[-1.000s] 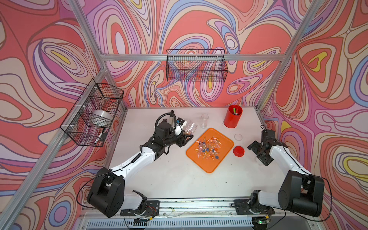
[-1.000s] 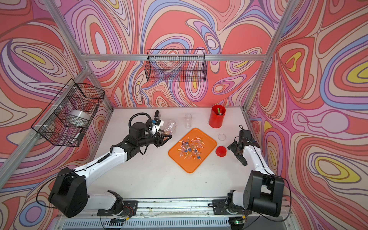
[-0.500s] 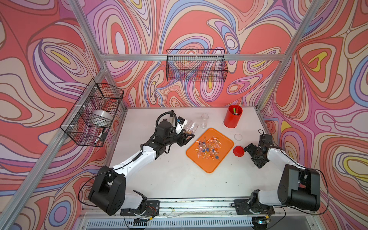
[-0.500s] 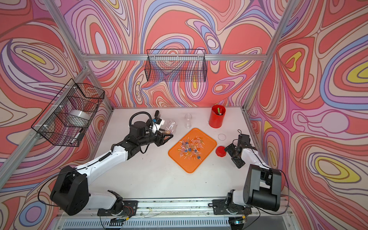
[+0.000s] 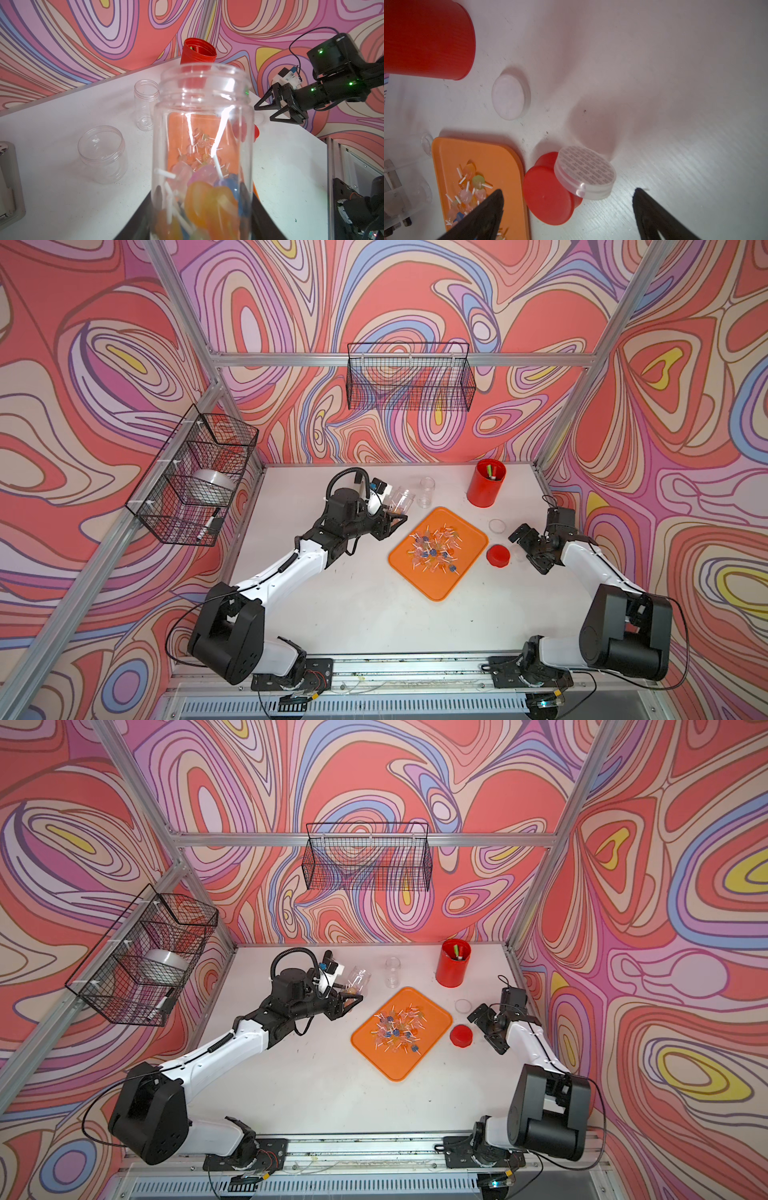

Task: Pour the candies out of the jar
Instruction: Adjust the lid at the center of the board.

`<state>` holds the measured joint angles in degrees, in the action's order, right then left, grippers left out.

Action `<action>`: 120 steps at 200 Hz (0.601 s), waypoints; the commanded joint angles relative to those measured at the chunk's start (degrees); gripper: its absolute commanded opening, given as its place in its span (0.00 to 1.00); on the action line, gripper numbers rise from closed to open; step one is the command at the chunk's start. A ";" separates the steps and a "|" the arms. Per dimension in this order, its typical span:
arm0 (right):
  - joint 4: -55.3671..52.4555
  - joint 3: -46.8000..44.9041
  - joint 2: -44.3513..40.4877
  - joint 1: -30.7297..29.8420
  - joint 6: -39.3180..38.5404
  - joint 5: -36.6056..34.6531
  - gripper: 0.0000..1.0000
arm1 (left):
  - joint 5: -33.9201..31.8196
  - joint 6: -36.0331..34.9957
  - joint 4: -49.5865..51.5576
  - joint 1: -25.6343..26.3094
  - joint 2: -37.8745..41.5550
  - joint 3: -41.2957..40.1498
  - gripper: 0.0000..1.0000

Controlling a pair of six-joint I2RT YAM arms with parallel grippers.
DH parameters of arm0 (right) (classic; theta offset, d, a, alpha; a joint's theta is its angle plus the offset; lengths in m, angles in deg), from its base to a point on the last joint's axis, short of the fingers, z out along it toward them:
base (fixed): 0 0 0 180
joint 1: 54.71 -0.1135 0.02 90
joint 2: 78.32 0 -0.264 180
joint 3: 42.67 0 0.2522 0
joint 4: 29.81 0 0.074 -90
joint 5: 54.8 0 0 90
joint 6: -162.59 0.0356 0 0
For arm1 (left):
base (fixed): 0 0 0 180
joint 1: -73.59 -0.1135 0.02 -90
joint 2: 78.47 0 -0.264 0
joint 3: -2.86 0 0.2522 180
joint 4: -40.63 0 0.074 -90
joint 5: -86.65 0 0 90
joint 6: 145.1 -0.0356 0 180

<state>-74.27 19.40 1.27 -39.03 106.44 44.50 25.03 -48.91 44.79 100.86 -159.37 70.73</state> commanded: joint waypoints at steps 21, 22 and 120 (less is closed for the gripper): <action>-2.79 1.71 1.65 0.14 -3.36 2.32 0.95 | -1.81 -1.51 -1.92 -0.28 1.67 -1.14 0.00; -2.79 1.70 1.68 0.14 -3.40 2.62 0.94 | -1.87 -1.52 -1.91 -0.24 1.69 -1.17 0.00; -8.49 1.09 6.55 0.18 -11.13 0.87 0.72 | -3.48 -2.77 -4.81 -0.26 2.83 -4.74 0.00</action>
<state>-80.94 20.91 7.98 -39.03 96.60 45.58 22.06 -50.61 43.72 100.88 -158.74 67.54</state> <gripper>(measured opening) 0.725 0.512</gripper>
